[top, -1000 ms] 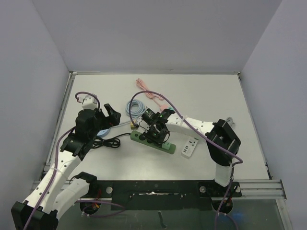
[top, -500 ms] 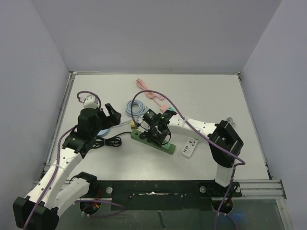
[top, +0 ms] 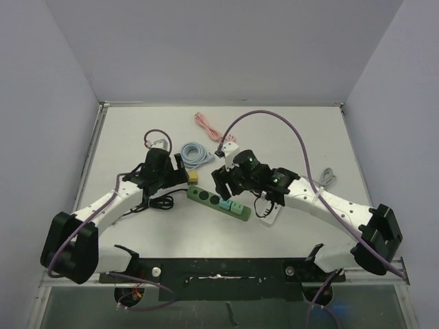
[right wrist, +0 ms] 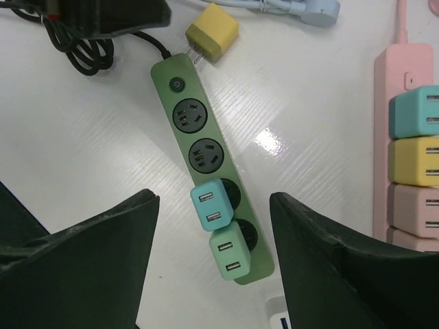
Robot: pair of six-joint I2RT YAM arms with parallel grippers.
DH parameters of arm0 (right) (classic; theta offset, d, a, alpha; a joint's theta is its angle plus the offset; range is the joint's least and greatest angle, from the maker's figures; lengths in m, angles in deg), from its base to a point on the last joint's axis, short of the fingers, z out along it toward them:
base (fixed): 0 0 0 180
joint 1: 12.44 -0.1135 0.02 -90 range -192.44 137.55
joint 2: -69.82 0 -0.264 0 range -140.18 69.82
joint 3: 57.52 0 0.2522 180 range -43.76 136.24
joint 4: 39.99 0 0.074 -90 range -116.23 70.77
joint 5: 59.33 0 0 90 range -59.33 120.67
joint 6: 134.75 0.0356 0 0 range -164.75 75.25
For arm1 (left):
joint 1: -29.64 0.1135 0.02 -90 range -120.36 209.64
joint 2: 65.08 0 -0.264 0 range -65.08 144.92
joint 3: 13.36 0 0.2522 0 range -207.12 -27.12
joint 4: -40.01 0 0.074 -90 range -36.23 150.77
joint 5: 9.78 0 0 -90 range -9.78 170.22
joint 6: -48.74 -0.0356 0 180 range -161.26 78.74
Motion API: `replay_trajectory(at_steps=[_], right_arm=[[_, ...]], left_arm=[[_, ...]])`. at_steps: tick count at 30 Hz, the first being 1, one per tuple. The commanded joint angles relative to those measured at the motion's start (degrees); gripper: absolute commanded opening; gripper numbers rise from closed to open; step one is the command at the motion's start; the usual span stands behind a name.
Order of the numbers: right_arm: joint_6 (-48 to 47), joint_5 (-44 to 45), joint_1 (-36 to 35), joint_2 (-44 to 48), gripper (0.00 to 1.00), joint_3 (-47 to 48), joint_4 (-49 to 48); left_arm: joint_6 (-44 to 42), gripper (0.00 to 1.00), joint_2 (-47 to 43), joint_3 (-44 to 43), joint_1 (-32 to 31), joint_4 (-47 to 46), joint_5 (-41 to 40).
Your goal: Insert the plug
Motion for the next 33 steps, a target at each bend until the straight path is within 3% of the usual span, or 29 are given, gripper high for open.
replay_trajectory(at_steps=[1, 9, 14, 21, 27, 30, 33], right_arm=[[7.11, 1.72, -0.08, 4.38, 0.67, -7.16, -11.18], [8.99, 2.96, 0.6, 10.63, 0.67, -14.21, -12.86], [8.64, 3.65, 1.53, 13.36, 0.67, -17.07, -13.21], [8.24, 2.93, 2.32, 13.38, 0.64, -18.18, -13.87], [8.4, 2.89, 2.4, 12.37, 0.62, -17.78, -14.97], [8.54, 3.45, 2.43, 12.27, 0.61, -17.43, -14.79], [9.59, 5.34, 2.63, 12.66, 0.61, -17.53, -14.65]], left_arm=[[-1.29, 0.85, 8.61, -9.36, -5.51, -4.14, -5.9], [-1.66, 0.8, 26.12, -23.26, -9.16, 6.0, -12.46], [0.01, 0.78, 29.75, -26.53, -9.94, 9.19, -14.56], [1.14, 0.66, 32.12, -27.15, -10.62, 11.12, -15.81], [1.23, 0.48, 34.08, -26.18, -10.66, 9.87, -12.53], [0.62, 0.32, 33.7, -26.37, -10.69, 9.28, -11.98], [-1.66, 0.26, 31.09, -26.2, -11.53, 7.36, -12.54]])
